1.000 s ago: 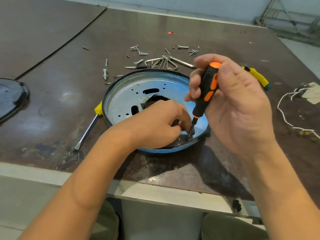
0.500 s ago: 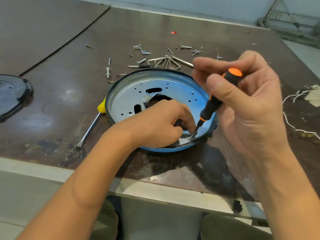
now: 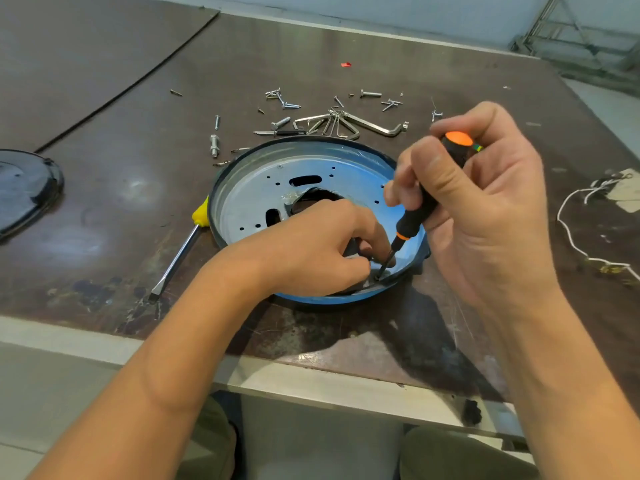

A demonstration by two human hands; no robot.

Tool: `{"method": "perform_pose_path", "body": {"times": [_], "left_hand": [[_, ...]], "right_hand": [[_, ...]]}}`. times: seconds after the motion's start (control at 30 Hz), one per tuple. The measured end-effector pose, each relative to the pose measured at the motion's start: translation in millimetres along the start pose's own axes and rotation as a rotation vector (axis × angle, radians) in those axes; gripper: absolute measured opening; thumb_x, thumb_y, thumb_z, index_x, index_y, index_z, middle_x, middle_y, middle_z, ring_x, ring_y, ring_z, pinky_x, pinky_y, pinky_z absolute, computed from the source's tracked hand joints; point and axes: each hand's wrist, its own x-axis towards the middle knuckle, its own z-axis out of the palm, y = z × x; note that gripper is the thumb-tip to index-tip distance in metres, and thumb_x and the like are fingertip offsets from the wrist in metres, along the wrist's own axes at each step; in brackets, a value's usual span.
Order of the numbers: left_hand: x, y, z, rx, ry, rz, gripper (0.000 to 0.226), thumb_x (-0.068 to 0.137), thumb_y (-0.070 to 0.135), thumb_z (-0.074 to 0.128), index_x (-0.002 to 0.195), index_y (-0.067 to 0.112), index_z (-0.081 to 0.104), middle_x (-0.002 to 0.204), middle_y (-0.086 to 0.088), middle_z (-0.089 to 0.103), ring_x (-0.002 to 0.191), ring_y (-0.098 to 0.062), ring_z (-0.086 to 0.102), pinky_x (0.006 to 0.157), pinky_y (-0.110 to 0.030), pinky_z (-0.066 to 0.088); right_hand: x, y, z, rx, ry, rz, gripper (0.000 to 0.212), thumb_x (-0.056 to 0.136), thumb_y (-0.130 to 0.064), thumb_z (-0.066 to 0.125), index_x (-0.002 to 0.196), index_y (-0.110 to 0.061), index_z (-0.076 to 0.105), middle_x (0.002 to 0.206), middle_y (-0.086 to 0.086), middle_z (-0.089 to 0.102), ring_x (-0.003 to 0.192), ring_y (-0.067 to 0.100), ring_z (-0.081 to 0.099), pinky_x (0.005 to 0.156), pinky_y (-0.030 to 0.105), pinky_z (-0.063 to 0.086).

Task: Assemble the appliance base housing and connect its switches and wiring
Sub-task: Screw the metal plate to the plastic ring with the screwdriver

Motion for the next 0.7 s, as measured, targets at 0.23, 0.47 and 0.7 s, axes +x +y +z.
{"method": "perform_pose_path", "body": {"times": [0.23,0.47,0.7], "left_hand": [[1,0,0,-0.031,-0.010,-0.029,0.037,0.084,-0.002,0.052,0.105,0.021,0.071,0.099,0.017,0.067,0.093,0.003,0.061,0.081,-0.015,0.047],[0,0,0,-0.003,0.002,0.007,0.033,0.086,0.006,0.059,0.090,0.039,0.062,0.089,0.014,0.063,0.082,-0.011,0.061,0.075,-0.034,0.051],[0,1,-3,-0.189,-0.017,0.017,0.031,0.093,0.044,0.062,0.112,0.019,0.066,0.105,0.008,0.072,0.099,-0.010,0.068,0.090,-0.040,0.054]], "right_hand": [[0,-5,-7,0.119,-0.101,0.092,0.017,0.098,-0.012,0.052,0.109,-0.004,0.060,0.093,0.012,0.067,0.087,0.026,0.061,0.083,0.038,0.051],[-2,-2,0,0.137,-0.047,0.049,0.010,0.095,-0.017,0.055,0.100,-0.010,0.049,0.076,0.008,0.059,0.063,0.018,0.050,0.066,0.034,0.042],[-5,-7,4,-0.052,-0.047,0.019,0.015,0.087,-0.008,0.072,0.094,-0.015,0.061,0.097,0.012,0.071,0.092,0.034,0.064,0.086,0.047,0.054]]}}
